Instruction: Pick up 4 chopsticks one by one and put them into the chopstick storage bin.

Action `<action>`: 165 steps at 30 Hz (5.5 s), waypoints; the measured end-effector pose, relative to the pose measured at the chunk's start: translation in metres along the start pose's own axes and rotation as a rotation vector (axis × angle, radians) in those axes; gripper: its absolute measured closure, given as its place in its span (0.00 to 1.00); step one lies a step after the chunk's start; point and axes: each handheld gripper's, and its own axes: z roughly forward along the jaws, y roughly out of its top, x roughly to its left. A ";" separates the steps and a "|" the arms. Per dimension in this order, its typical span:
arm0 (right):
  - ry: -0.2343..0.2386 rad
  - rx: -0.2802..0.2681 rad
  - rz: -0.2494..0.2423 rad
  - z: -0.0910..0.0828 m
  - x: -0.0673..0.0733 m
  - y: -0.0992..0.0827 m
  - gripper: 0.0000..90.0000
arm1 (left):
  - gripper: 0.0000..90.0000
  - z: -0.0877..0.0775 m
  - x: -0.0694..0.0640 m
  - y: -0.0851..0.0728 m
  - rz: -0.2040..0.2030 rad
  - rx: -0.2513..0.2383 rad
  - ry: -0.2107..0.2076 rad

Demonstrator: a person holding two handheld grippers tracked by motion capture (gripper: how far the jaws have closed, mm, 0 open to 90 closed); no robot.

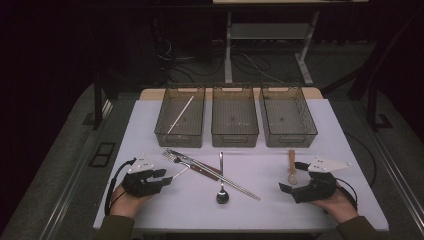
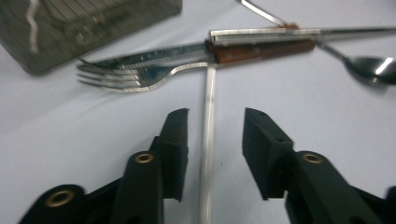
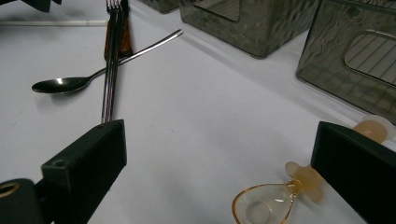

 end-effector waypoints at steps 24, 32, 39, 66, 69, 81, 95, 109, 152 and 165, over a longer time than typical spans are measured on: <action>-0.002 0.002 -0.001 0.000 0.000 0.000 0.04 | 0.89 0.008 0.004 -0.010 0.037 0.096 -0.009; 0.000 0.003 -0.001 0.000 0.001 0.000 0.04 | 0.93 0.008 0.011 -0.011 0.035 0.085 -0.059; 0.000 0.003 0.001 0.000 0.000 0.000 0.04 | 0.93 0.008 0.014 -0.010 0.007 0.089 -0.075; 0.000 0.005 0.001 0.000 0.000 0.000 0.04 | 0.93 -0.001 0.006 0.017 -0.038 0.041 -0.044; 0.000 0.007 0.001 0.000 0.000 0.000 0.04 | 0.93 -0.004 0.005 0.020 -0.036 0.023 -0.043; -0.001 0.008 0.001 0.001 0.000 0.000 0.04 | 0.93 -0.013 0.005 0.039 -0.039 -0.071 -0.055; -0.002 0.008 0.002 0.001 -0.001 0.000 0.04 | 0.93 -0.036 0.003 0.064 -0.023 -0.196 -0.053; -0.003 0.007 0.001 0.001 -0.001 0.000 0.04 | 0.93 -0.039 -0.006 0.092 0.024 -0.263 -0.067; -0.008 0.014 0.020 0.000 -0.004 -0.003 0.04 | 0.93 0.052 0.119 0.199 -0.058 -0.201 0.081; -0.012 0.021 0.021 0.002 -0.004 -0.004 0.04 | 0.92 0.070 0.130 0.172 -0.123 -0.174 0.103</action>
